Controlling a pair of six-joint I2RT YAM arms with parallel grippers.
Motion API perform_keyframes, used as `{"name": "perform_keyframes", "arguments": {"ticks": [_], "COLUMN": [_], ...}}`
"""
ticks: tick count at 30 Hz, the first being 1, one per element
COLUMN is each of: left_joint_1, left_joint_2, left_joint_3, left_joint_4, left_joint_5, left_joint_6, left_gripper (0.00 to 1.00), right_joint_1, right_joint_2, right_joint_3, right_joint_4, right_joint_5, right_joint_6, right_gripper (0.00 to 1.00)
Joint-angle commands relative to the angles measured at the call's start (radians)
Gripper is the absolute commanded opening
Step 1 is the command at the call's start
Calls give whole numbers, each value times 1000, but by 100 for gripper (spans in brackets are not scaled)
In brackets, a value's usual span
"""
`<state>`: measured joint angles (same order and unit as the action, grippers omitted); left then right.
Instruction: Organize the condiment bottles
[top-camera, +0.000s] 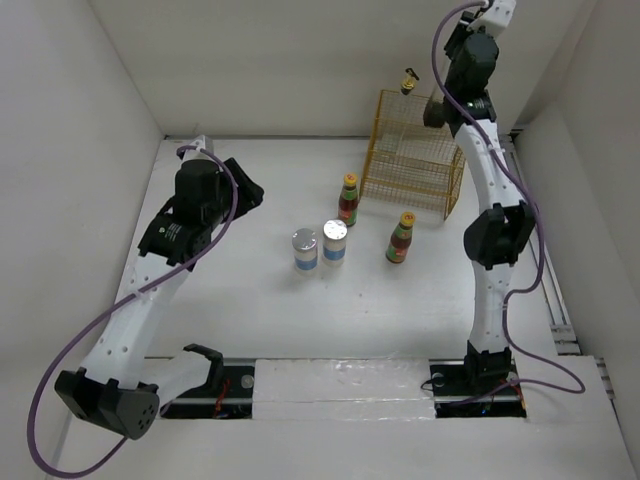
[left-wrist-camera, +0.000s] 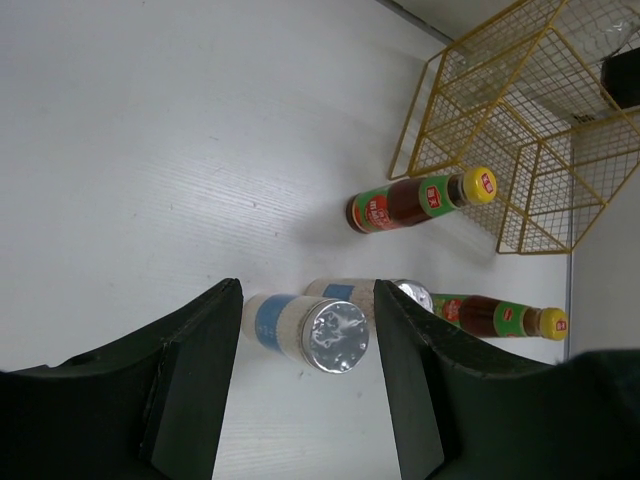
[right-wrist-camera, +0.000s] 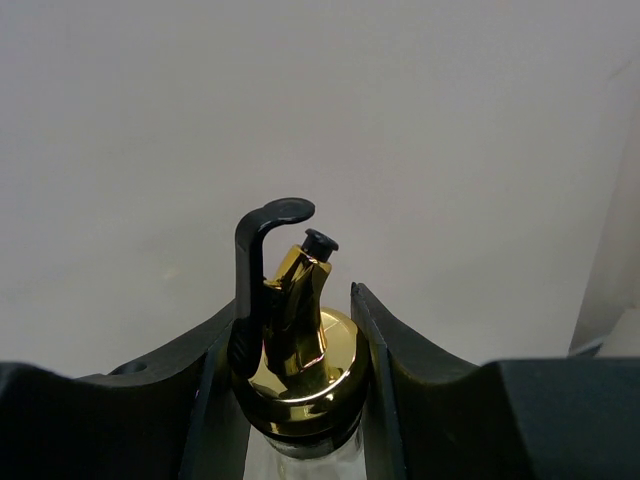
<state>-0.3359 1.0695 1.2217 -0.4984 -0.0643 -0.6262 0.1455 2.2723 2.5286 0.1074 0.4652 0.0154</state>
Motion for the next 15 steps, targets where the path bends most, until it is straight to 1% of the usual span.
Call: {"name": "perform_keyframes", "arguments": {"ticks": [1, 10, 14, 15], "left_joint_1": [6, 6, 6, 6], "left_joint_2": [3, 12, 12, 12], "left_joint_3": [35, 35, 25, 25], "left_joint_4": [4, 4, 14, 14], "left_joint_5": [-14, -5, -5, -5], "left_joint_6": [3, 3, 3, 3], "left_gripper": [51, 51, 51, 51], "right_joint_1": [23, 51, 51, 51], "right_joint_2": [-80, -198, -238, -249], "right_joint_3": [-88, -352, -430, -448], "right_joint_4": [129, 140, 115, 115], "right_joint_5": [15, 6, 6, 6], "right_joint_6": [15, 15, 15, 15], "right_gripper": [0, 0, 9, 16]}}
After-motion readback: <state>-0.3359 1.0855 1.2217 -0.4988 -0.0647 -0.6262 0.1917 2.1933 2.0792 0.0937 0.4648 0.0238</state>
